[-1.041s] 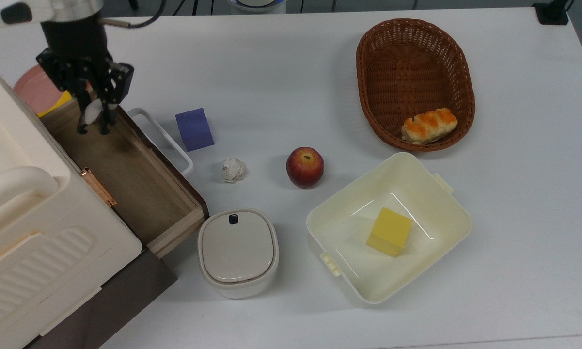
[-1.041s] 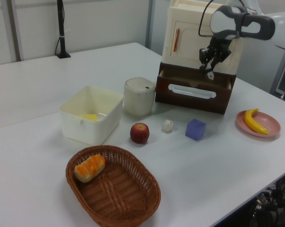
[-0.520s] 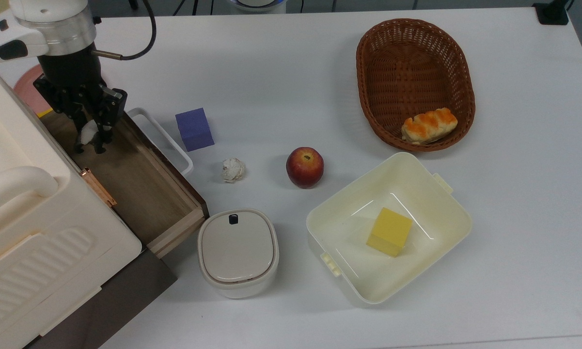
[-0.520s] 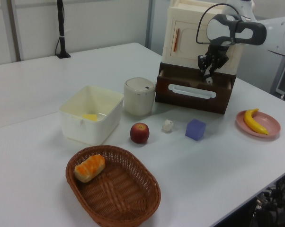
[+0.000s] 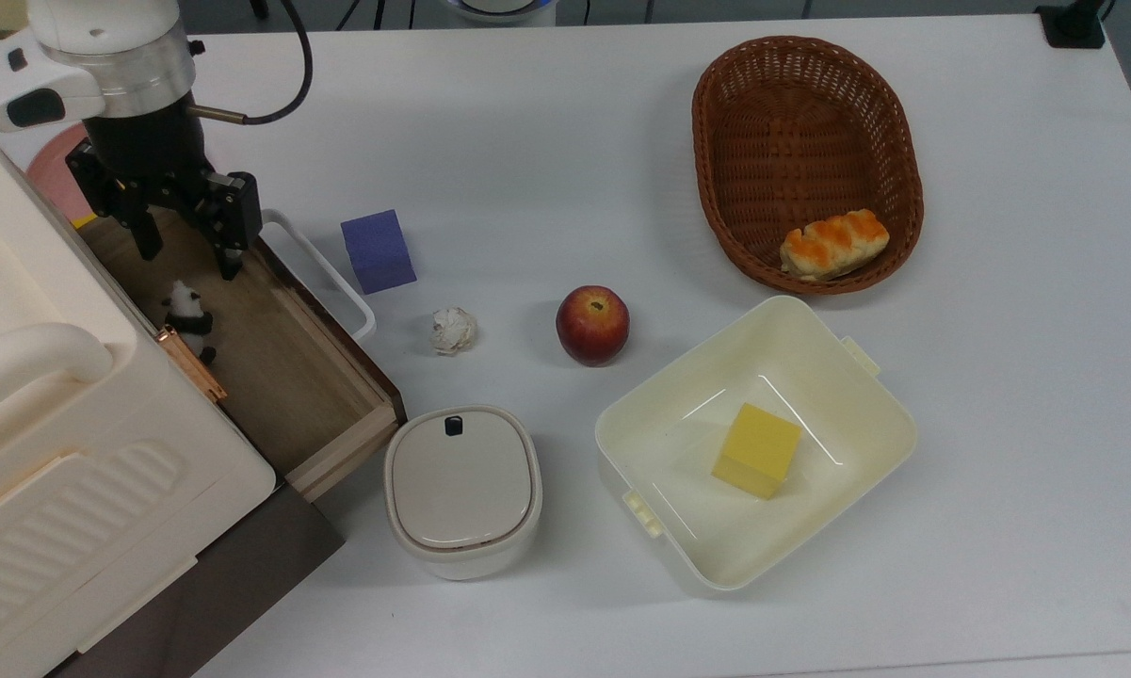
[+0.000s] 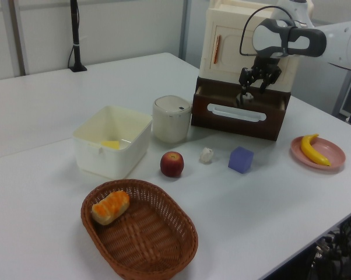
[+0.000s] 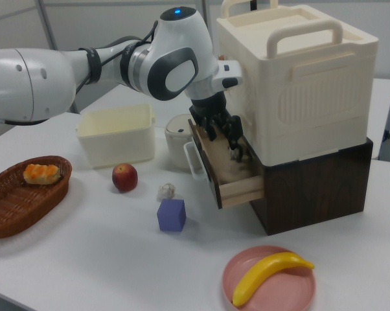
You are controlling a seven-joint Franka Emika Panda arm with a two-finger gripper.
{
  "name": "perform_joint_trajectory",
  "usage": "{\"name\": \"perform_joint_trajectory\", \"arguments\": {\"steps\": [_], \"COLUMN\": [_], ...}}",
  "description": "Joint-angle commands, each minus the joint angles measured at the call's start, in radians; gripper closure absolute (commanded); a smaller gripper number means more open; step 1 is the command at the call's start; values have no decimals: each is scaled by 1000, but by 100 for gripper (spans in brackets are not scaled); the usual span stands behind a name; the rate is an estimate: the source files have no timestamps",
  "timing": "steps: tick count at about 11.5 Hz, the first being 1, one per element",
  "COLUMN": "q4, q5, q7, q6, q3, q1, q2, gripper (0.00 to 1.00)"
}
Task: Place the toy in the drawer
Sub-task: 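Lower the panda toy into the drawer and open the gripper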
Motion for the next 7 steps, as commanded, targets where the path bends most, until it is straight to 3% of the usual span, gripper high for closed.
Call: {"name": "perform_joint_trajectory", "arguments": {"steps": [1,2,5,7], "q4": [5,5,2,2], "q5": [-12,-12,-7,-5], "q7": [2,62,142,190], "q6": [-3,-9,-59,-81], "q3": [3,7,70,86], "q1": [18,41,55,110], "q2": [-6,-23,-98,-139], "gripper": [6,0,0,0]}}
